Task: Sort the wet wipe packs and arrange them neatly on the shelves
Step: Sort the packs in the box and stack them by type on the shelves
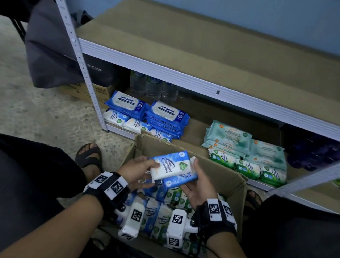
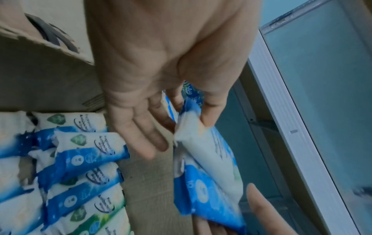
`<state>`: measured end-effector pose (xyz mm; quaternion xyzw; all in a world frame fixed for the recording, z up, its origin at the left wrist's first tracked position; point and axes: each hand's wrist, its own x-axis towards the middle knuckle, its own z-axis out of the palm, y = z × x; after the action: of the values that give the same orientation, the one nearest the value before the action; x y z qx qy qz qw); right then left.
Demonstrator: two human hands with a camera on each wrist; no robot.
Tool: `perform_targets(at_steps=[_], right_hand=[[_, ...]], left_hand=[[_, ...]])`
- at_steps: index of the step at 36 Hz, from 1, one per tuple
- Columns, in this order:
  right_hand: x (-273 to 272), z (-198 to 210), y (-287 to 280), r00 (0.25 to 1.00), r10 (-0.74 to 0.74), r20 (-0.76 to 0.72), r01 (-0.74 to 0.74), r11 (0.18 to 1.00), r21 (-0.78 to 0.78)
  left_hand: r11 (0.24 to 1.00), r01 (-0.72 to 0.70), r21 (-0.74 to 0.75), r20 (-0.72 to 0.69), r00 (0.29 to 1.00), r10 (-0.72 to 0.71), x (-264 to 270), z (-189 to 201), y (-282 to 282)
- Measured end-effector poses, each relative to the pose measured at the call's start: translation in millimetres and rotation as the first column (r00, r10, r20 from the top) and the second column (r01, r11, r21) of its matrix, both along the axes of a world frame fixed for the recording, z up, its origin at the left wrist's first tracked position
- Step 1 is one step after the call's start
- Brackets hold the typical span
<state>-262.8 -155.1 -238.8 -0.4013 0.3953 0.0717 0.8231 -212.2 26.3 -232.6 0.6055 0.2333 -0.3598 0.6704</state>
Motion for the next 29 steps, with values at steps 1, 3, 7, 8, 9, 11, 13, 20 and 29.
perform_targets(at_steps=[1,3,7,8,9,11,13,20,29], right_hand=[[0.8,0.5,-0.5,0.999,-0.022,-0.023,0.022,1.0,0.006],[2.3,-0.8,-3.1,0.995,-0.074,-0.065,0.076,0.997,0.023],[4.5,-3.8,-7.7,0.99,-0.112,-0.088,0.112,0.994,-0.001],[4.7,-4.1,-7.9,0.99,-0.107,-0.089,0.106,0.994,-0.016],[4.7,-3.8,-7.6,0.991,-0.103,-0.085,0.101,0.995,-0.024],[4.5,-3.1,-7.1,0.993,-0.091,-0.069,0.088,0.995,-0.038],[3.4,-3.1,-5.9,0.997,-0.064,-0.049,0.061,0.997,-0.053],[-2.3,1.7,3.8,0.985,0.172,-0.017,-0.173,0.98,-0.097],[-3.9,0.2,6.4,0.961,0.265,-0.08,-0.272,0.957,-0.098]], left_hand=[[0.999,-0.044,-0.001,0.037,0.998,0.044,1.5,1.3,-0.8],[0.995,-0.098,0.025,0.124,0.988,0.094,4.5,3.0,-1.1],[0.991,-0.126,0.054,0.312,0.944,0.103,10.2,7.7,4.8],[0.992,-0.118,0.048,0.339,0.936,0.095,12.3,8.7,7.0],[0.994,-0.103,0.036,0.352,0.932,0.083,13.5,11.4,8.7],[0.998,-0.051,0.02,0.372,0.927,0.04,14.8,15.3,11.1],[0.998,0.009,0.058,0.406,0.913,-0.032,14.1,18.5,11.2],[0.996,0.068,0.064,0.435,0.896,-0.089,5.2,12.7,-1.3],[0.989,0.006,0.147,0.543,0.835,-0.085,-2.0,0.6,-6.7]])
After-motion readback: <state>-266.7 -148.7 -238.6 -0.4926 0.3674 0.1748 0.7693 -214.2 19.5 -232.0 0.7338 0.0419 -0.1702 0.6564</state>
